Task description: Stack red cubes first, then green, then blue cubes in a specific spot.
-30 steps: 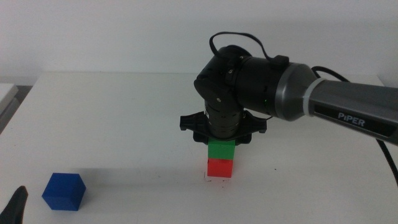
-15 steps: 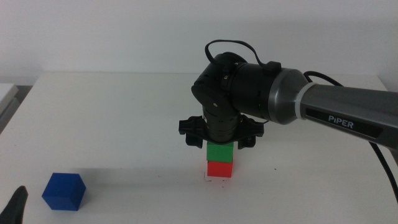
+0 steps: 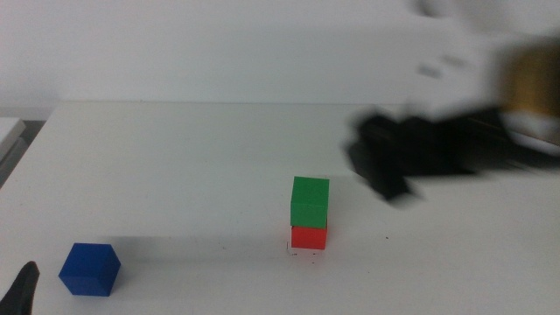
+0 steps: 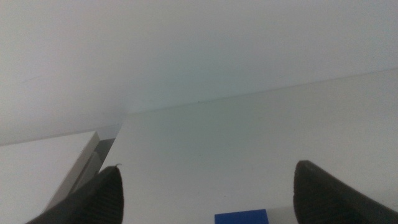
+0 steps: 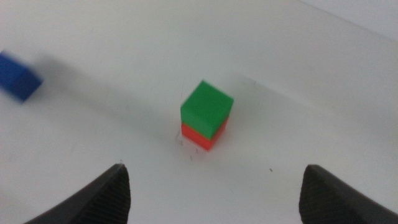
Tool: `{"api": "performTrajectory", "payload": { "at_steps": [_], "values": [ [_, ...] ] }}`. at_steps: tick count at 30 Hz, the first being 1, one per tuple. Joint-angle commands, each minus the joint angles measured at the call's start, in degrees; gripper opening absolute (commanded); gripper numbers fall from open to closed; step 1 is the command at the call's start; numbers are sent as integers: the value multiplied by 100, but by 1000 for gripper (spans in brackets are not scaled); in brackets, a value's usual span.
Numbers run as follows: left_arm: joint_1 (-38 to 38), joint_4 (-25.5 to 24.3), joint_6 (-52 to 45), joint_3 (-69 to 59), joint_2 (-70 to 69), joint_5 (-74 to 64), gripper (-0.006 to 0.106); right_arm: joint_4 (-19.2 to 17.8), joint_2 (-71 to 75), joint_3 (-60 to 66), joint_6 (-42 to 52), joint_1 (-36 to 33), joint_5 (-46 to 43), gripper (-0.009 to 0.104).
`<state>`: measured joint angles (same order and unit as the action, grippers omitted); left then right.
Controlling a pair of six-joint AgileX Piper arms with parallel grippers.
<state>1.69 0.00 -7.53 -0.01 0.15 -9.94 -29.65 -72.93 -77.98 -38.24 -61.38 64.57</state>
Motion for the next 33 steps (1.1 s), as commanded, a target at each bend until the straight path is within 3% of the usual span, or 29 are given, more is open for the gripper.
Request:
{"api": "performTrajectory", "payload": {
  "at_steps": [1, 12, 21, 33],
  "values": [
    [1, 0, 11, 1, -15, 71, 94, -85, 800, 565, 459, -231, -35, 93],
    [1, 0, 11, 1, -15, 71, 94, 90, 3340, 2325, 855, -506, -319, 93],
    [1, 0, 11, 1, -15, 71, 94, 323, 3428, 2308, 769, -506, -350, 93],
    [1, 0, 11, 1, -15, 71, 94, 323, 3428, 2308, 694, -506, -466, 93]
  ]
}}
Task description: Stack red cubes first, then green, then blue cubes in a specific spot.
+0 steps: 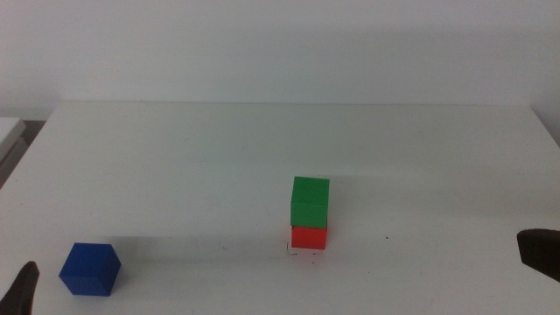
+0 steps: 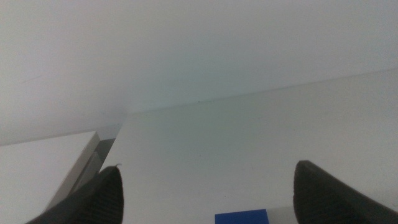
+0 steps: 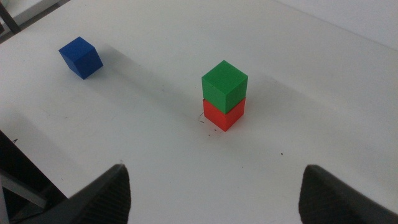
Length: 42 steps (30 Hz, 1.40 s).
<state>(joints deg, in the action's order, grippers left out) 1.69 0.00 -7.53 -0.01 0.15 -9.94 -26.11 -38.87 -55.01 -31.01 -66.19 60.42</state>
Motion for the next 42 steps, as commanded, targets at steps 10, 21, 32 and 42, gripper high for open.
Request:
{"api": "performTrajectory", "payload": {
  "at_steps": [10, 21, 32, 42],
  "values": [
    [1, 0, 11, 2190, 1470, -1559, 94, -31, 22, 11, -29, -25, -51, 93],
    [1, -60, 208, 6735, 5170, -6002, 94, -31, 22, 11, -40, -25, -40, 93],
    [1, 291, 608, 6715, 7457, -6002, 94, -31, 22, 11, -40, -25, -40, 93],
    [1, 589, 966, 4882, 7800, -3813, 94, -31, 22, 11, -40, -25, -40, 93]
  ]
}}
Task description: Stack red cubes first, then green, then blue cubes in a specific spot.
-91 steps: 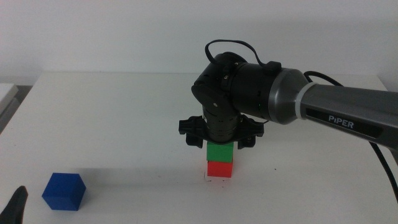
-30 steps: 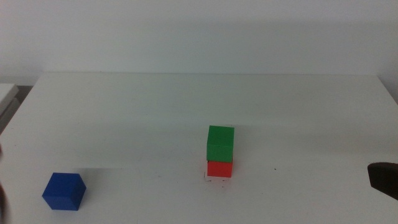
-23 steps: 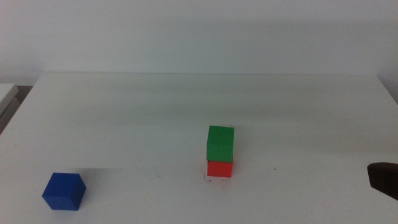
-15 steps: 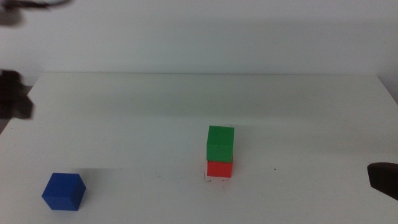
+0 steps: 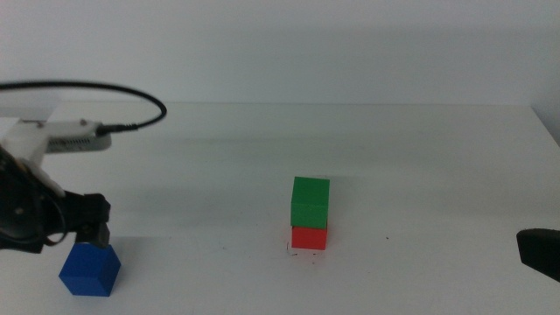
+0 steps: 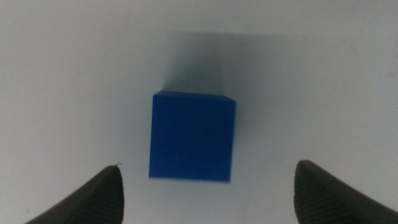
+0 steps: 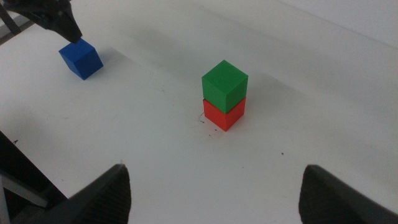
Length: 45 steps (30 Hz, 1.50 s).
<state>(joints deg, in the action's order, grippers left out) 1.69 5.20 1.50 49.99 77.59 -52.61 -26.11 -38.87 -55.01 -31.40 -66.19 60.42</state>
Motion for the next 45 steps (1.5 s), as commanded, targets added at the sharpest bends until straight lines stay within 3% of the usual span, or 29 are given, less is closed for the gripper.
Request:
{"api": "performTrajectory", "payload": {
  "at_steps": [1, 18, 20, 23, 27, 30, 33, 36, 38, 45],
  "values": [
    [1, 70, 7, -135, 160, 556, 94, -31, 22, 11, -2, -25, -40, 93],
    [1, 70, -150, -135, 1695, 1124, 92, -31, 22, 11, -2, -25, -40, 93],
    [1, 39, -113, -135, 1823, 1105, 86, -31, 22, 11, -2, -25, -40, 93],
    [1, 26, 14, -135, 1903, 970, 68, -31, 22, 11, -2, -25, -40, 93],
    [59, 340, 221, 1, 1762, 545, 26, -31, 22, 11, -2, -25, -40, 93],
    [534, 464, 256, 526, 1606, -271, 1, -31, 22, 11, -2, -25, -40, 93],
    [1536, -197, 968, 1467, 1593, -966, -2, -43, 22, 11, -2, -25, -40, 93],
    [2642, -1145, 2421, 2648, 1734, -1443, -2, -43, 22, 11, -2, -25, -40, 93],
    [3175, -1514, 3165, 3436, 1939, -1722, -2, -43, 22, 11, -2, -25, -40, 93],
    [3851, -1153, 3150, 5545, 3197, -1735, -2, -43, 22, 11, -2, -25, -40, 93]
  ]
}}
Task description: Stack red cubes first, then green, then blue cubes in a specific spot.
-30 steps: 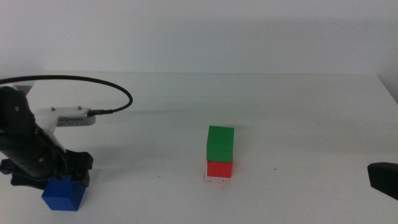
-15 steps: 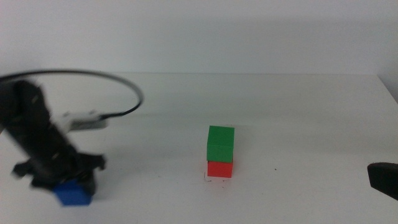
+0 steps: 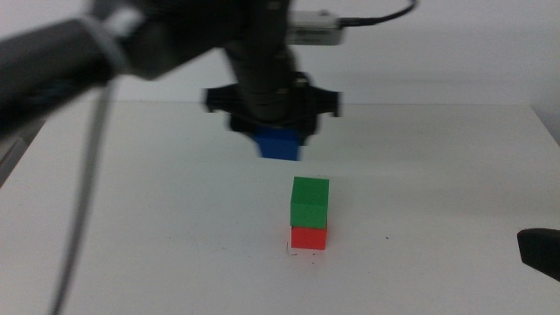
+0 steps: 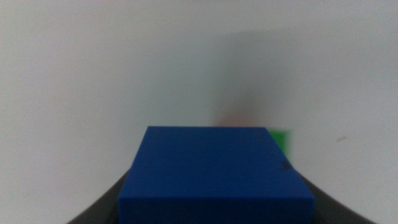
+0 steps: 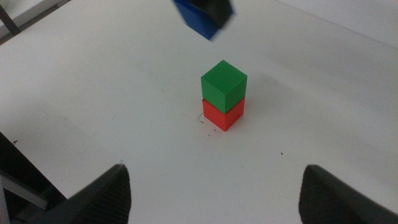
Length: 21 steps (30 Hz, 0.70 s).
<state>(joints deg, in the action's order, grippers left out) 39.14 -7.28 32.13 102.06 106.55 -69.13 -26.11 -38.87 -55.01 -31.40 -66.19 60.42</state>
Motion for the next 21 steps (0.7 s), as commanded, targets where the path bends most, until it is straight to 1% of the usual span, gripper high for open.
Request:
{"api": "performTrajectory", "payload": {
  "at_steps": [1, 5, 13, 21],
  "values": [
    [141, 197, 87, 522, 476, -83, -2, -43, 22, 11, -2, -25, -40, 93],
    [146, 526, 87, 854, 960, -83, -2, -43, 22, 11, -2, -25, -40, 93],
    [146, 728, 127, 832, 1159, -83, -2, -43, 22, 11, -2, -25, -40, 93],
    [146, 763, 127, 818, 1327, -83, -2, -43, 22, 11, -2, -25, -40, 93]
  ]
}}
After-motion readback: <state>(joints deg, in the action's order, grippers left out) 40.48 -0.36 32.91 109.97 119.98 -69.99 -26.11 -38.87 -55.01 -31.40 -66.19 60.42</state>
